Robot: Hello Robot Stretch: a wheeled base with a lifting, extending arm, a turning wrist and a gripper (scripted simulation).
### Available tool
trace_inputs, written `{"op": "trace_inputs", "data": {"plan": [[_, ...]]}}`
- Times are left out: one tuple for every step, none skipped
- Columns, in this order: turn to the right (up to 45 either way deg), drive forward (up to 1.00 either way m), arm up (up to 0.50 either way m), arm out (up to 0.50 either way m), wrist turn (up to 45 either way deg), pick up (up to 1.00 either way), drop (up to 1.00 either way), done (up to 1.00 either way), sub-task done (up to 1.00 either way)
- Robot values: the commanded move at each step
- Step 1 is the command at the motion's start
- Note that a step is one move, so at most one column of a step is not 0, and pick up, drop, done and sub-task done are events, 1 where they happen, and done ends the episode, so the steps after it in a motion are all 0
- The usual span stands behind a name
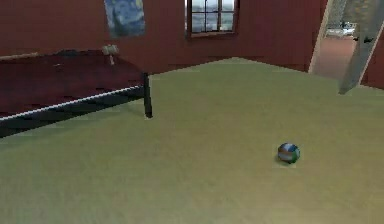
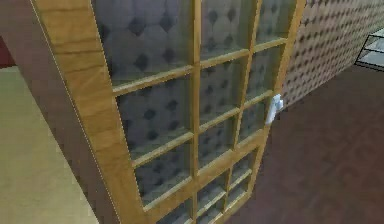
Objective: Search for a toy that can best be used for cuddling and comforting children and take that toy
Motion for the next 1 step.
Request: {"op": "trace_inputs", "data": {"plan": [[0.0, 0.40, 0.00, 0.00, 0.0, 0.00, 0.00, 0.00, 0.00]]}}
